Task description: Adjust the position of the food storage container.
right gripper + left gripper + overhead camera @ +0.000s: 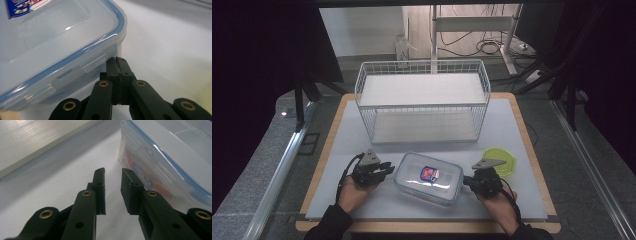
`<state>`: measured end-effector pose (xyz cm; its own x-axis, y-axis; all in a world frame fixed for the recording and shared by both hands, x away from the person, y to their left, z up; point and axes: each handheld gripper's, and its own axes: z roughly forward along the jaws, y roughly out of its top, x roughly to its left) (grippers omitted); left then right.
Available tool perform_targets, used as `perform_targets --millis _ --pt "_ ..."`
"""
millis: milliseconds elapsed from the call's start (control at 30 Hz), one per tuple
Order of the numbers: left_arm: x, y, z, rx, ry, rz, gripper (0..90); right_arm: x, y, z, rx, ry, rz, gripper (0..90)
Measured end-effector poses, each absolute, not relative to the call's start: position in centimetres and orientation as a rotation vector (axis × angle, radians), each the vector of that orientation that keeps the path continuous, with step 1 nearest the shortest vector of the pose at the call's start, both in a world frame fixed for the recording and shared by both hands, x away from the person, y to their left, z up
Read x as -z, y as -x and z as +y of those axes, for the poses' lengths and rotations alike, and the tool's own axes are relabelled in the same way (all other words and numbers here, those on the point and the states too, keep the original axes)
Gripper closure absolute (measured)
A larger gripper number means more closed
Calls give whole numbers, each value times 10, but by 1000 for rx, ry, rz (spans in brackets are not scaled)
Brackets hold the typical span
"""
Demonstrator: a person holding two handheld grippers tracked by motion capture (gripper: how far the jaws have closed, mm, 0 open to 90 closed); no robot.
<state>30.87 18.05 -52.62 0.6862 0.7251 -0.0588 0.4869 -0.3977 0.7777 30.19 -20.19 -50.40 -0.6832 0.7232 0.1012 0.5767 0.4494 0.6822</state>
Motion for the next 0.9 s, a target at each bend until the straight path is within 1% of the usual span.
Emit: perform_targets --millis 133,267,533,767,833,900 --pt "526 -310 178 -355 -2080 927 736 505 -311 -191 -1047 -1134 2481 899" --pt "524 -306 182 -349 -2097 955 765 506 -320 -180 -1029 -1127 2472 900" --pt "522 -283 185 -329 -2105 990 797 507 -336 -170 -1005 -1119 2461 900" --pt "520 -273 184 -318 -2111 997 813 508 -343 -163 -980 -1099 2460 900" --pt "520 -271 185 -317 -2119 998 795 508 -345 -163 -980 -1100 2467 899" --pt "519 -269 186 -338 -2121 1004 722 508 -344 -164 -971 -1097 2471 899"
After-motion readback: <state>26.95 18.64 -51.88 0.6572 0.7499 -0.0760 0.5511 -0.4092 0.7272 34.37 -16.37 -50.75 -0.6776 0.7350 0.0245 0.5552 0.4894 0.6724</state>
